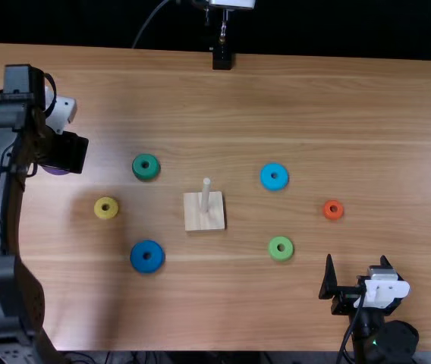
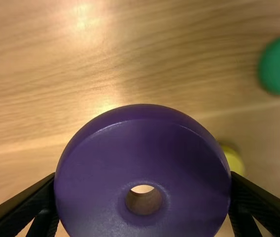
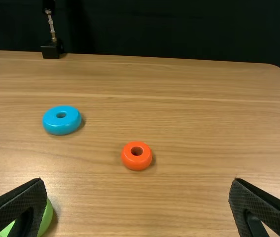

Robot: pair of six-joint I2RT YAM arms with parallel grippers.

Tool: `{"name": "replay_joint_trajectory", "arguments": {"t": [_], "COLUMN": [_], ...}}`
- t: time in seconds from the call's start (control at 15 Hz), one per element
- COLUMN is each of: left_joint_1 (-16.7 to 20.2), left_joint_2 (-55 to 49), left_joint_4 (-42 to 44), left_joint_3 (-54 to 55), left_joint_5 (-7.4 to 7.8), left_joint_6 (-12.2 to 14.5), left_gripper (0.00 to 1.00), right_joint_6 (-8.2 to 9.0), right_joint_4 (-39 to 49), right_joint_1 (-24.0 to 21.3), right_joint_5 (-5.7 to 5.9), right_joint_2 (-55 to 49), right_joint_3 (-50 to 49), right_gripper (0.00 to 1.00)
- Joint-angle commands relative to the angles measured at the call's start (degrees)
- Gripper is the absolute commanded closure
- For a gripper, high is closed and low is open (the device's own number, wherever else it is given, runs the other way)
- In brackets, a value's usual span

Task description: Build the Hanoi tower: stack the rings onto the peg from bottom to top in this color order: purple, dark blue, light blue, dark green, light green, yellow, orange.

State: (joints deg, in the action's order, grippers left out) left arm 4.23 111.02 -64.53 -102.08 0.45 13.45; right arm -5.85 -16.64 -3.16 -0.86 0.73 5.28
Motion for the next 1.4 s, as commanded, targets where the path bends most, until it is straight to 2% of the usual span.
{"name": "replay_joint_trajectory", "arguments": {"t": [0.0, 0.13, 0.27, 0.33, 0.47, 0.53, 0.6, 0.87, 1.07, 1.2, 1.33], "left_joint_1": [-2.21, -5.11, -10.03, -12.67, -16.45, -18.82, -20.93, -27.26, -31.04, -34.02, -35.43], "left_joint_2": [-4.41, -8.63, -12.06, -13.11, -15.49, -16.01, -16.10, -15.22, -11.88, -10.48, -7.75], "left_joint_4": [-1.70, -3.92, -6.45, -6.98, -6.98, -6.98, -6.98, -6.98, -6.45, -6.03, -5.92], "left_joint_3": [-1.89, -1.72, -1.89, -1.89, -1.89, -1.89, -1.98, -3.65, -6.64, -7.69, -8.66], "left_joint_5": [1.03, 1.03, 1.24, 1.24, 1.56, 2.40, 3.24, 3.45, 3.45, 3.45, 3.45], "left_joint_6": [0.68, 0.57, 0.15, -1.01, -6.91, -9.55, -10.92, -11.87, -16.09, -17.14, -17.88], "left_gripper": [1.00, 1.00, 1.00, 1.00, 1.00, 1.00, 1.00, 1.00, 1.00, 1.00, 1.00], "right_joint_6": [0.05, 0.05, 0.05, 0.05, 0.05, 0.05, 0.05, 0.05, 0.05, 0.05, 0.05], "right_joint_4": [-2.19, -2.19, -2.19, -2.19, -2.19, -2.19, -2.19, -2.19, -2.19, -2.19, -2.19], "right_joint_1": [-0.45, -0.45, -0.45, -0.45, -0.45, -0.45, -0.45, -0.45, -0.45, -0.45, -0.45], "right_joint_5": [-0.40, -0.40, -0.40, -0.40, -0.40, -0.40, -0.40, -0.40, -0.40, -0.40, -0.40], "right_joint_2": [-0.73, -0.73, -0.73, -0.73, -0.73, -0.73, -0.73, -0.73, -0.73, -0.73, -0.73], "right_joint_3": [-4.58, -4.58, -4.58, -4.58, -4.58, -4.58, -4.58, -4.58, -4.58, -4.58, -4.58], "right_gripper": [0.00, 0.00, 0.00, 0.00, 0.00, 0.00, 0.00, 0.00, 0.00, 0.00, 0.00]}}
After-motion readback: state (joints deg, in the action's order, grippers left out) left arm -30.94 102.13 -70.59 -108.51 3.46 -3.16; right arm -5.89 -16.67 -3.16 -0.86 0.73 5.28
